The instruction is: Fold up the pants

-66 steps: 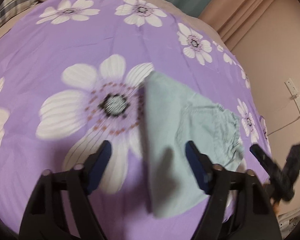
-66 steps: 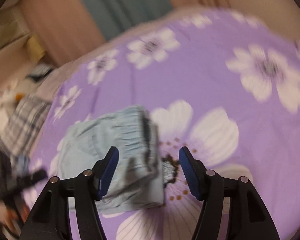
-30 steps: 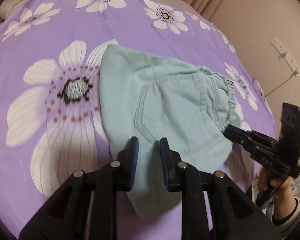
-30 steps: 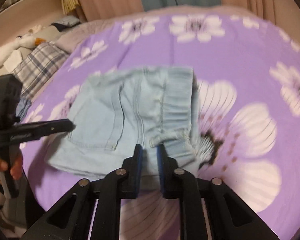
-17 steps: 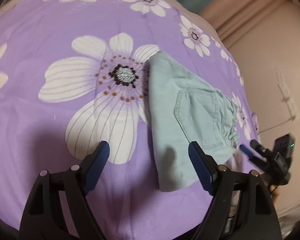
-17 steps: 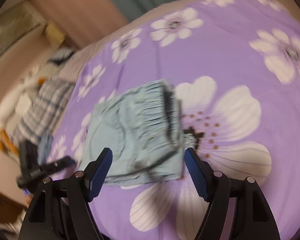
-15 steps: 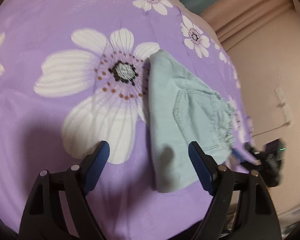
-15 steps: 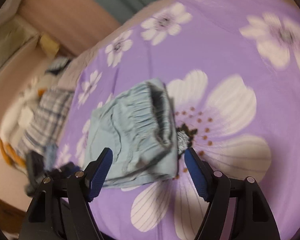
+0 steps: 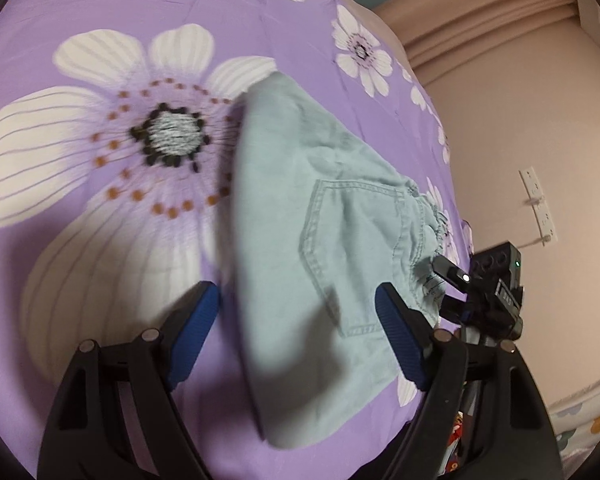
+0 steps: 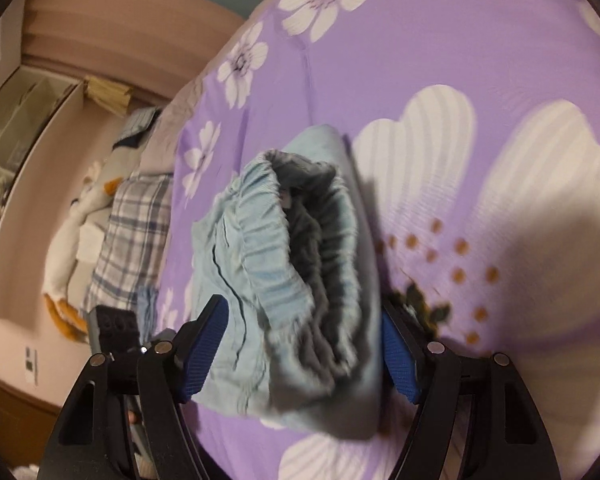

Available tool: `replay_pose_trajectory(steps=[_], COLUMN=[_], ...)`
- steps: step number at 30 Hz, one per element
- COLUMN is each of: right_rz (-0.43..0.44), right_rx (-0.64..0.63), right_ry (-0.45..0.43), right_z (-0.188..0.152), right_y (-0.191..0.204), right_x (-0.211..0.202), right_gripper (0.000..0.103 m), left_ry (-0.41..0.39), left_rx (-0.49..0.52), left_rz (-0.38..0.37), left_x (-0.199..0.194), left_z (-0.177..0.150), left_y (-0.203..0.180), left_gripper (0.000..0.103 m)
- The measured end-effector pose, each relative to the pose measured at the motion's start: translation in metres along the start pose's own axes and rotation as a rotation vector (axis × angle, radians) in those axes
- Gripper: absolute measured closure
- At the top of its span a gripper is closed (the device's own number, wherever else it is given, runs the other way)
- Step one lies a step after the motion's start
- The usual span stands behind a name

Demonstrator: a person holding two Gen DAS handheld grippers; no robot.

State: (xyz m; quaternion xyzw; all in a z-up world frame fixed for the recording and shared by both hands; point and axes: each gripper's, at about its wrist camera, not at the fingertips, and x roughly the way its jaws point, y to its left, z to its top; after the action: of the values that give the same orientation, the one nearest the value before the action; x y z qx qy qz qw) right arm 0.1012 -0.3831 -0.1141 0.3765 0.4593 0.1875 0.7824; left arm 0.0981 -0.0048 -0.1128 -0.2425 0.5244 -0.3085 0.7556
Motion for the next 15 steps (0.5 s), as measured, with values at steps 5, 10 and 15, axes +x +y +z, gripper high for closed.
replay_pose_trajectory(steps=[5, 10, 15], right_rz=[0.007, -0.005, -0.023], right_rx=[-0.045, -0.087, -0.121], right_ry=[0.029, 0.024, 0.001], right_z=[0.006, 0.008, 0.008], right_y=[0.006, 0.013, 0.019], right_x=[0.012, 0.021, 0.027], right_gripper=[0.029, 0.029, 0.029], left_ry=[0.021, 0.029, 0.038], left_rx=[0.03, 0.061, 0.096], left_rz=[-0.012, -0.003, 0.062], left_x=[0.023, 0.041, 0.052], left_z=[0.013, 0.022, 0.029], left_y=[-0.009, -0.019, -0.028], left_gripper=[0.023, 0.023, 0.024])
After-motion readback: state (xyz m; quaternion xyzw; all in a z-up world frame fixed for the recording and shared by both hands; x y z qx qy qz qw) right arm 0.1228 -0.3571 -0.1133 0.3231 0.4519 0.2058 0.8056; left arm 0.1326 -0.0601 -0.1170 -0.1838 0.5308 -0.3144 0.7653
